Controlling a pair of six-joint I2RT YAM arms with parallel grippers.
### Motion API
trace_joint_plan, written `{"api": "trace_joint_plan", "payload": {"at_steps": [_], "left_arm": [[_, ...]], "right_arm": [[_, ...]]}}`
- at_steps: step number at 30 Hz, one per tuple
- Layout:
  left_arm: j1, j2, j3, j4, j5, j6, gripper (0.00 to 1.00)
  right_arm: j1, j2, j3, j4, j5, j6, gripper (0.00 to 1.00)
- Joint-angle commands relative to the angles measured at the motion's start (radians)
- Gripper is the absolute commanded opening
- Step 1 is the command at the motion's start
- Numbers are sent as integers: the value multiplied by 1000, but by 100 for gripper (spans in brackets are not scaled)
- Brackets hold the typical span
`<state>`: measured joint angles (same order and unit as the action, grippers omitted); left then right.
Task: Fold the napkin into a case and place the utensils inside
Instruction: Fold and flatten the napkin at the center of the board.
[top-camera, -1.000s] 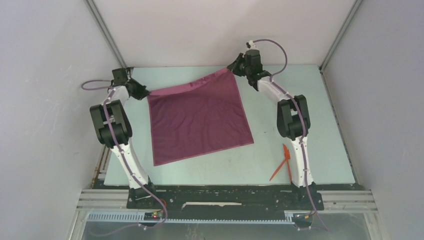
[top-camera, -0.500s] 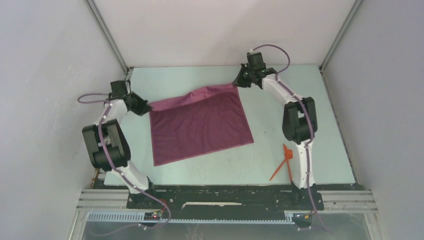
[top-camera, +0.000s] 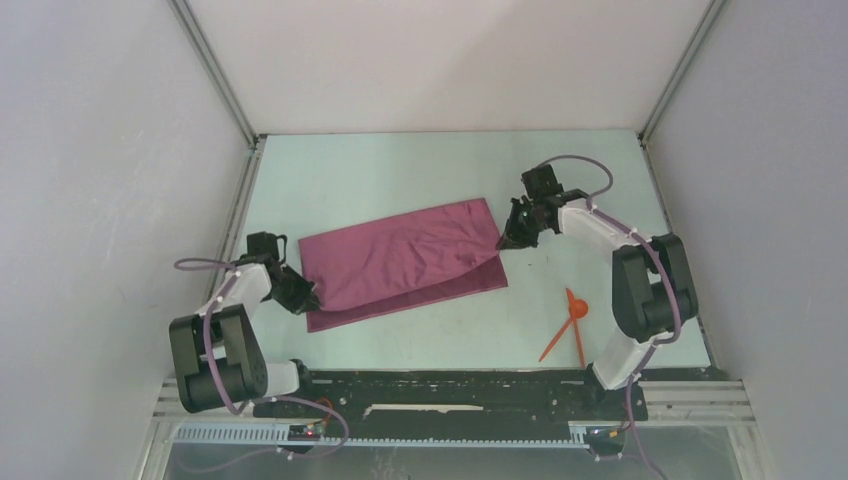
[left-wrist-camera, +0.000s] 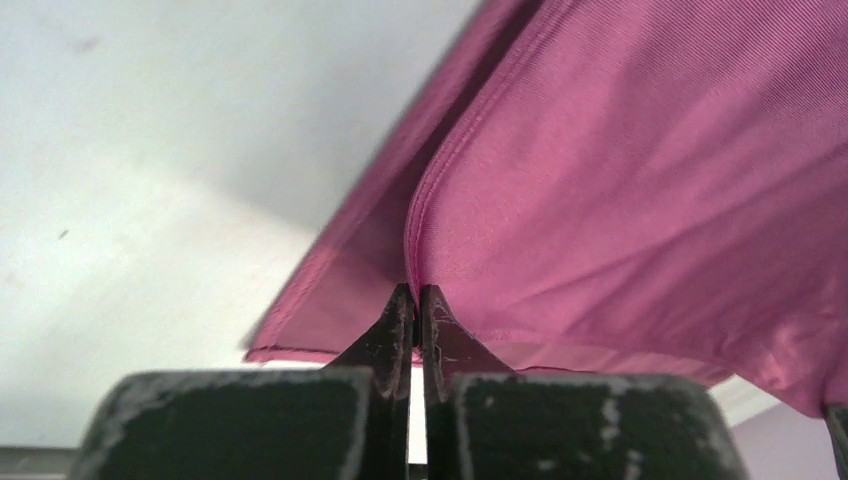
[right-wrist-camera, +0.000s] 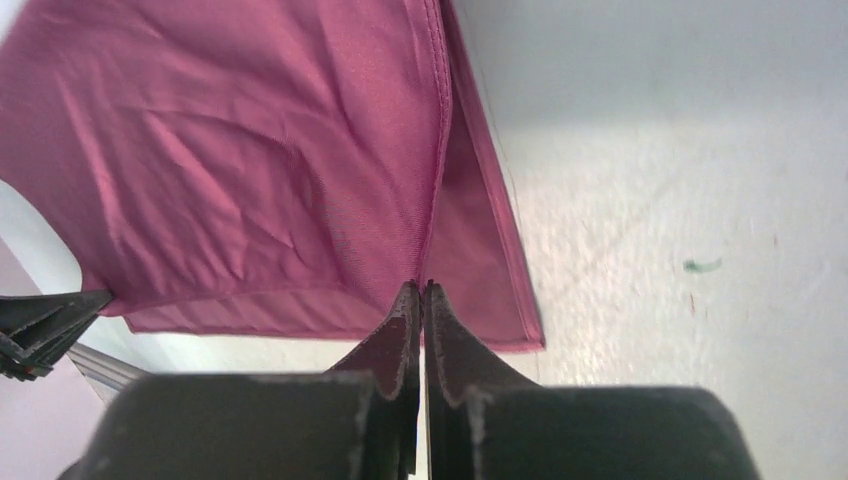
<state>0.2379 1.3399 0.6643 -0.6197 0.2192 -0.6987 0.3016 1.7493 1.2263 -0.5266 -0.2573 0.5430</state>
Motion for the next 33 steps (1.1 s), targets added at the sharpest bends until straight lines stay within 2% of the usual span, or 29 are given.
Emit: {"api": "trace_joint_plan", "payload": {"at_steps": [1, 5, 14, 23, 33], "left_arm": [[4, -82, -52, -49, -119, -3, 0], [7, -82, -78, -61, -155, -28, 0], [23, -105, -79, -97, -278, -64, 0], [23, -98, -135, -61, -228, -139, 0], [23, -121, -144, -69, -257, -149, 0]], "right_arm": [[-2, -106, -103, 43, -4, -32, 0], [-1, -138, -181, 72, -5, -44, 0], [3, -150, -237, 102, -12, -45, 0], [38, -126, -269, 105, 5, -41, 0], [38, -83, -279, 119, 48, -36, 0]]}}
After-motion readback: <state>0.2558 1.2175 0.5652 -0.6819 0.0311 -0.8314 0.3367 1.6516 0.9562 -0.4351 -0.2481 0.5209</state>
